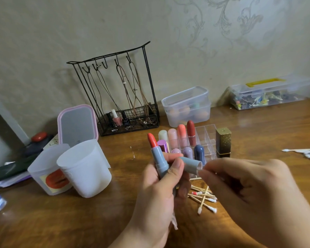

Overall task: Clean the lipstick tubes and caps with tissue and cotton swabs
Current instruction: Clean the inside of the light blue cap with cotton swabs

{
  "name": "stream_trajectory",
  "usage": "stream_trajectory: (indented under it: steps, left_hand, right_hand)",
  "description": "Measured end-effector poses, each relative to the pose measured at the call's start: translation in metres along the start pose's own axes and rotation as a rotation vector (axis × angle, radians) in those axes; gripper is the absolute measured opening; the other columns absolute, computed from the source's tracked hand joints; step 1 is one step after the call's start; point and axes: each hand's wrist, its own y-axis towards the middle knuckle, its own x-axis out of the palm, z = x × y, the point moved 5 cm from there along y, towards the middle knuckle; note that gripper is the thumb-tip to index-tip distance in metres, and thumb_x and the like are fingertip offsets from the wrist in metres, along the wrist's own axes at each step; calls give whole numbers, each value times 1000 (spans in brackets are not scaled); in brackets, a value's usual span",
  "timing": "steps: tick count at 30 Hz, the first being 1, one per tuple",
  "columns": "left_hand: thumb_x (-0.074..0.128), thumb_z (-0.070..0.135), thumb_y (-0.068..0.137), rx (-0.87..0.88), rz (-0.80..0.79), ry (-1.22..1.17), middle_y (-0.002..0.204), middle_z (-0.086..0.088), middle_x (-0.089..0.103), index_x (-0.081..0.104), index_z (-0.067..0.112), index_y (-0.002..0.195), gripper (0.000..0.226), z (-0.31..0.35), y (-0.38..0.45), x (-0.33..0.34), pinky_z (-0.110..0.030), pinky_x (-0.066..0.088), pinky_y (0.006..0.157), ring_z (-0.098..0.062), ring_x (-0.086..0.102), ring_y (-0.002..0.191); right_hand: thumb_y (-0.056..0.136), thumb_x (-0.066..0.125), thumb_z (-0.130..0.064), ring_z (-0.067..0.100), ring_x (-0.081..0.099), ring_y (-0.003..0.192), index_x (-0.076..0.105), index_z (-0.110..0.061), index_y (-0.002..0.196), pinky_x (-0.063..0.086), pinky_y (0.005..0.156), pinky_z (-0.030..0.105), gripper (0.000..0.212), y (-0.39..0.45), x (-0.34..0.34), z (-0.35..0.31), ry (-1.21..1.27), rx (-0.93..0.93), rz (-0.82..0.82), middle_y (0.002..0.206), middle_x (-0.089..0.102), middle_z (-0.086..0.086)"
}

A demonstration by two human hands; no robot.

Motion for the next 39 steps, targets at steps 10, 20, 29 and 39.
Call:
stream_trajectory:
  steps: [10,20,29,39]
  left_hand:
    - [60,16,73,84,-86,13,66,-2,66,57,3,103,33,7,-2,3,-15,46,48,-6,59,51]
    - [59,21,74,120,-124,51,67,-1,68,57,8,104,33,8,1,5,-15,45,49,-5,59,55]
    - [61,22,74,147,-59,38,68,-6,66,58,8,100,30,4,5,-1,-17,45,48,-13,58,58]
    - [71,29,80,180,-77,44,60,1,60,57,10,100,31,-2,3,0,-17,42,47,-6,53,51]
  right_hand:
    - [81,69,-32,4,49,34,71,-27,71,40,35,18,11,0,3,6,196,132,-46,51,54,-14]
    - [83,65,-36,2,41,33,70,-26,69,32,37,9,18,0,8,7,178,161,-65,50,53,-9]
    - [82,66,-27,-1,33,33,70,-26,69,28,36,12,13,0,12,13,300,189,-89,44,49,-5]
    - [89,70,-23,-2,34,37,71,-25,70,30,36,14,19,5,9,21,253,186,-141,45,51,-8]
